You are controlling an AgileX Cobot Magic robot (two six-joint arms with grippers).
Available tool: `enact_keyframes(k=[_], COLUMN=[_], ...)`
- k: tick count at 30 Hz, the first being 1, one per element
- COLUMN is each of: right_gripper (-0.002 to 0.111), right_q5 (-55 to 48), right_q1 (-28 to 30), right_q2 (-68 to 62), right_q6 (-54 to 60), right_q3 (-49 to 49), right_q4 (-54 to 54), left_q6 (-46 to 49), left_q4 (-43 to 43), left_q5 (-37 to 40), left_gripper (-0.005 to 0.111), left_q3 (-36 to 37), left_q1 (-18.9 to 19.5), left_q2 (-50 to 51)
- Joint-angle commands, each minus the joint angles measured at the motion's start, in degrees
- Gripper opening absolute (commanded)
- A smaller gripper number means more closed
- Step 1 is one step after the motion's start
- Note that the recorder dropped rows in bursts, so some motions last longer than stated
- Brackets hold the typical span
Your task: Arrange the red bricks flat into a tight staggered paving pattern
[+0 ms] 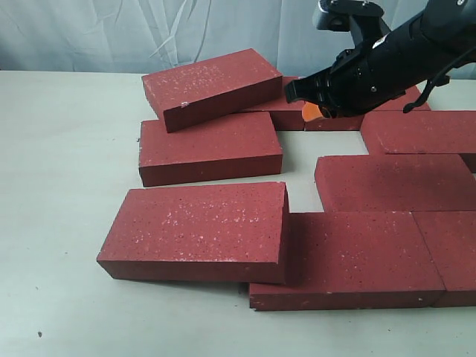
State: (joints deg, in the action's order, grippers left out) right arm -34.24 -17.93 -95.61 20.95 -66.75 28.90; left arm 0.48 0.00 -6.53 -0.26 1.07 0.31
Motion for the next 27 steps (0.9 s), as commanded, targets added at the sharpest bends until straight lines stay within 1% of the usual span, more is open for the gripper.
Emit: enact_keyframes(k=[1, 7, 12, 17, 20, 24, 27], right_gripper=[-0.001, -0.001, -0.001, -0.001, -0.001, -0.001, -0.001], right_q5=[0.16, 0.16, 0.16, 0.16, 0.16, 0.27, 0.27], right_q1=[-0.15, -0.15, -0.15, -0.15, -0.15, -0.15, -0.15], right_q2=[0.05, 0.05, 0.05, 0.05, 0.05, 0.05, 0.05], right_q6=[0.39, 0.39, 0.39, 0.39, 0.39, 0.39, 0.39], right_q3=[-0.32, -0.32, -0.32, -0.32, -0.32, -0.32, -0.32], right_q4=[-0.22, -0.22, -0.22, -0.01, 0.1, 0.1, 0.1], left_q6=[-0.05, -0.05, -0.05, -0.05, 0.65, 1.69, 1.69], left_q4=[0.0, -0.35, -0.35, -0.35, -0.35, -0.35, -0.45], left_q5=[-1.27, -1.78, -5.94, -11.85, -11.98, -11.98, -14.71], left_gripper=[0.0, 0.0, 0.0, 0.0, 0.0, 0.0, 0.0], left_q3=[0.26, 0.26, 0.26, 0.26, 0.26, -1.78, -3.58], left_q1=[0.06, 0.06, 0.06, 0.06, 0.06, 0.06, 0.06], left_q2=[-0.31, -0.31, -0.31, -0.31, -0.31, -0.31, -0.31])
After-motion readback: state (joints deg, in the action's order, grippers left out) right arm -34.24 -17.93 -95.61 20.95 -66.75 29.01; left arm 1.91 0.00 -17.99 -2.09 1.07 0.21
